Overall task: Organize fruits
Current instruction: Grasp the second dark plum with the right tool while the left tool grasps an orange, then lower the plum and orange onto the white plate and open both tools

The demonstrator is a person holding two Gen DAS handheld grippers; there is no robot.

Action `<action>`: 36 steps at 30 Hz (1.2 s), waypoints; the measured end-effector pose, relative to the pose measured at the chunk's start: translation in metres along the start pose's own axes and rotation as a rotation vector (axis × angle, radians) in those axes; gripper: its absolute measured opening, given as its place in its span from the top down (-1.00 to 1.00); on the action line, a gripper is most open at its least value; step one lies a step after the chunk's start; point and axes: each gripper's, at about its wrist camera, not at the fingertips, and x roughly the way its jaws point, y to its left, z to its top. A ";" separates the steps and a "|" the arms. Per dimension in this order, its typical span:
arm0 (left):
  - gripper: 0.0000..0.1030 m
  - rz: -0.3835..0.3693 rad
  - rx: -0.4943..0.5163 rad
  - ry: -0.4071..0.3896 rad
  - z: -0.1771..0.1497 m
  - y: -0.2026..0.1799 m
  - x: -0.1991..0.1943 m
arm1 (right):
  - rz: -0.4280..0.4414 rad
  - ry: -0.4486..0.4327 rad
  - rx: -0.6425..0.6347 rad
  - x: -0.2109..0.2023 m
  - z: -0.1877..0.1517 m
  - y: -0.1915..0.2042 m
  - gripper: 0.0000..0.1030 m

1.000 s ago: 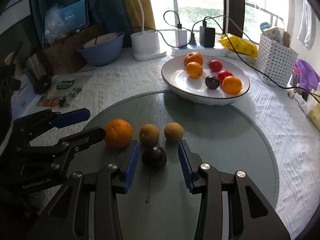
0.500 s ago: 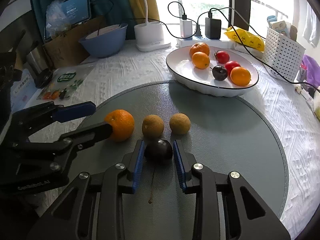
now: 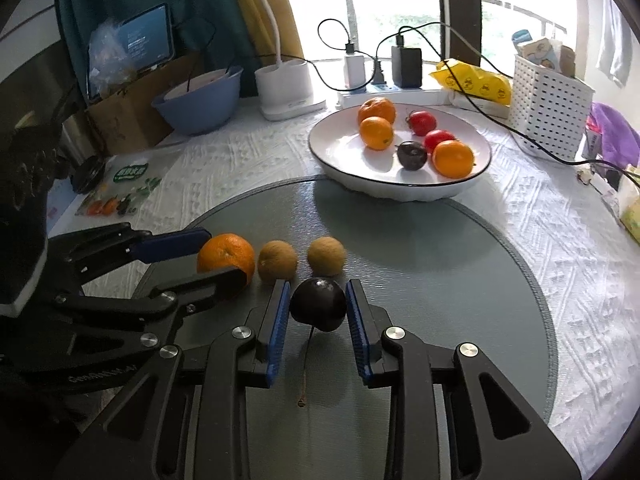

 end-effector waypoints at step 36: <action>0.25 0.061 0.084 -0.097 0.041 -0.026 -0.017 | 0.008 -0.075 0.047 -0.018 0.018 -0.048 0.40</action>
